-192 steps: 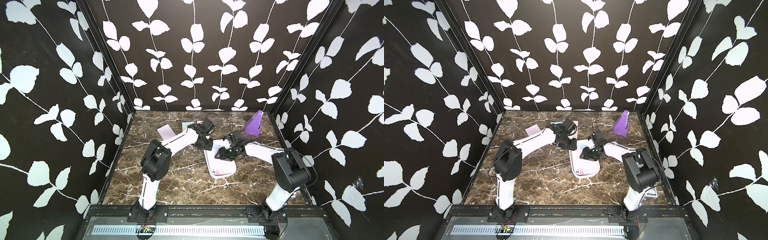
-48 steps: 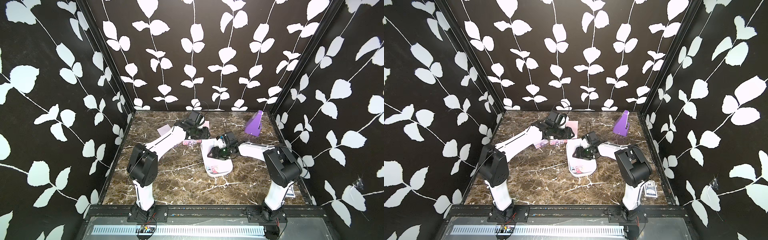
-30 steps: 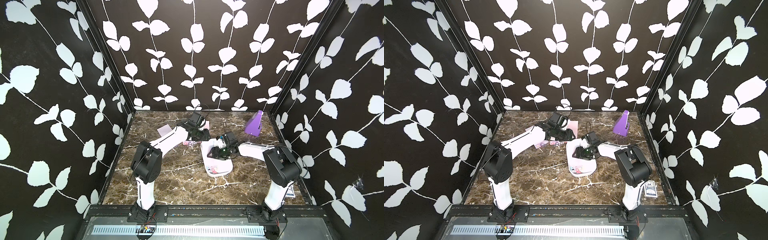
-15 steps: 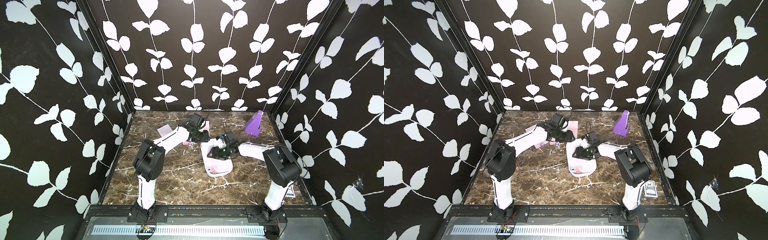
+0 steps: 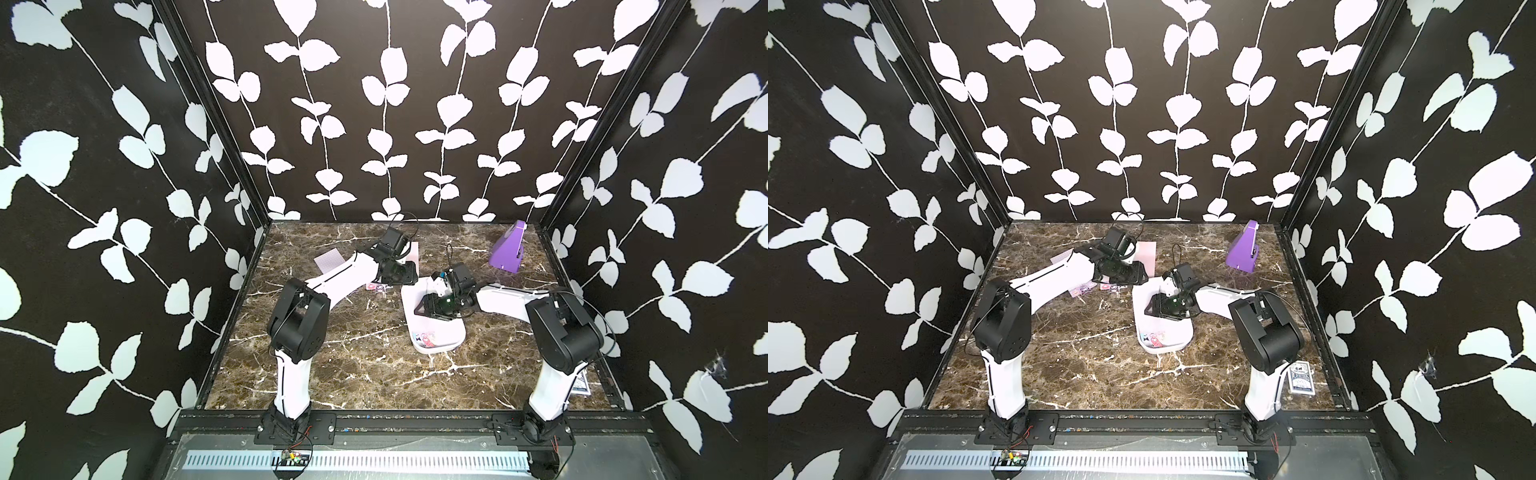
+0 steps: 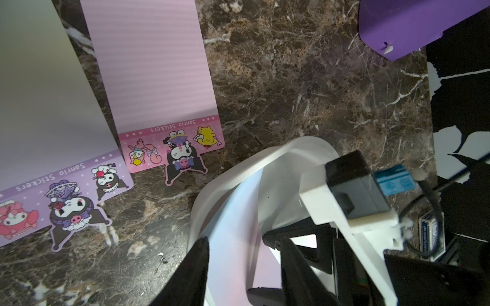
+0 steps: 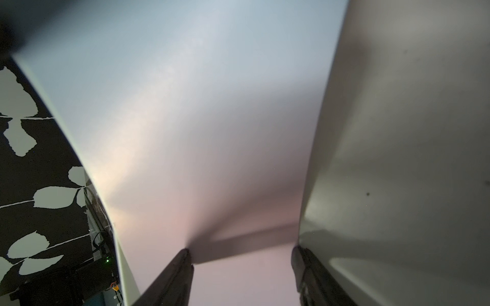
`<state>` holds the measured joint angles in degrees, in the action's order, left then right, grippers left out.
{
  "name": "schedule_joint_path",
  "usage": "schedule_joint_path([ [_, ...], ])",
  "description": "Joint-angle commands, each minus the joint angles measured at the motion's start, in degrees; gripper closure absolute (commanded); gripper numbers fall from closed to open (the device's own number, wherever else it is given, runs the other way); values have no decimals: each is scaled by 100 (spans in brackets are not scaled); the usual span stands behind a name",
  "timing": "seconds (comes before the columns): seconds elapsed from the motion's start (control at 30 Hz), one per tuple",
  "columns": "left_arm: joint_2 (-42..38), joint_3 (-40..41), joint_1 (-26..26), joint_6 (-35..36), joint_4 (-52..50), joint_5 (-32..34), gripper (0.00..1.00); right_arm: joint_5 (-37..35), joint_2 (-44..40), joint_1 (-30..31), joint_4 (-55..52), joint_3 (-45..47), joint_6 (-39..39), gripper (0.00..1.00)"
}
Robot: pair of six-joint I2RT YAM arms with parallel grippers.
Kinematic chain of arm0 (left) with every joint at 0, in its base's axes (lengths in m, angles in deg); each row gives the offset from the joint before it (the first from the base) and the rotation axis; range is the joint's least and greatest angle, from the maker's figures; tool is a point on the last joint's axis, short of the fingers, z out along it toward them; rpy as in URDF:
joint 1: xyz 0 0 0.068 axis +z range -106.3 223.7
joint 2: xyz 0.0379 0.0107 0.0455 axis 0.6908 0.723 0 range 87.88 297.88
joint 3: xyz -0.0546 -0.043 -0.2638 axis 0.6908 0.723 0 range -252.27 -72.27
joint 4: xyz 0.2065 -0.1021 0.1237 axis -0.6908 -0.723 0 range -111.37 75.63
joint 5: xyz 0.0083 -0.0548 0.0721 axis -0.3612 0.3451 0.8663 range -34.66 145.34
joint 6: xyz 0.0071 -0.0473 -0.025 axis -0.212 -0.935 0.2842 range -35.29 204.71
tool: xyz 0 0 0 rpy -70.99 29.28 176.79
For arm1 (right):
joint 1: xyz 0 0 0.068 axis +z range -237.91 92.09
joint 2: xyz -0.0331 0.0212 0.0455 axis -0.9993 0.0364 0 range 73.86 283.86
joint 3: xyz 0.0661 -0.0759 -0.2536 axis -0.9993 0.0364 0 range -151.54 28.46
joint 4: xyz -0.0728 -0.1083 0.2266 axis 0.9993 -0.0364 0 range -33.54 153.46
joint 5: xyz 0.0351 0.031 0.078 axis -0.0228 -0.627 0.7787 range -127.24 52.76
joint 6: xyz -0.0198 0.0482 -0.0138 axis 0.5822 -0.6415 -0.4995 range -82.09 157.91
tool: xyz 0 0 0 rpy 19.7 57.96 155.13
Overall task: Take the stickers out of the storage box
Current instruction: Pick up the sticker from the storage box.
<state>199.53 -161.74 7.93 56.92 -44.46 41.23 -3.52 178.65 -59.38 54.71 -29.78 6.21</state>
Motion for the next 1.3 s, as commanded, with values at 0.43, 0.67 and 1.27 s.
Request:
schedule_joint_path([
  [0.43, -208, 58, 96, 118, -182, 179, 53, -150, 322, 89, -462, 67, 65, 36],
  [0.67, -230, 53, 108, 125, -211, 217, 53, -163, 321, 85, -496, 67, 90, 37],
  [1.27, -192, 123, 130, 126, -217, 180, 53, -163, 362, 81, -517, 61, 103, 36],
])
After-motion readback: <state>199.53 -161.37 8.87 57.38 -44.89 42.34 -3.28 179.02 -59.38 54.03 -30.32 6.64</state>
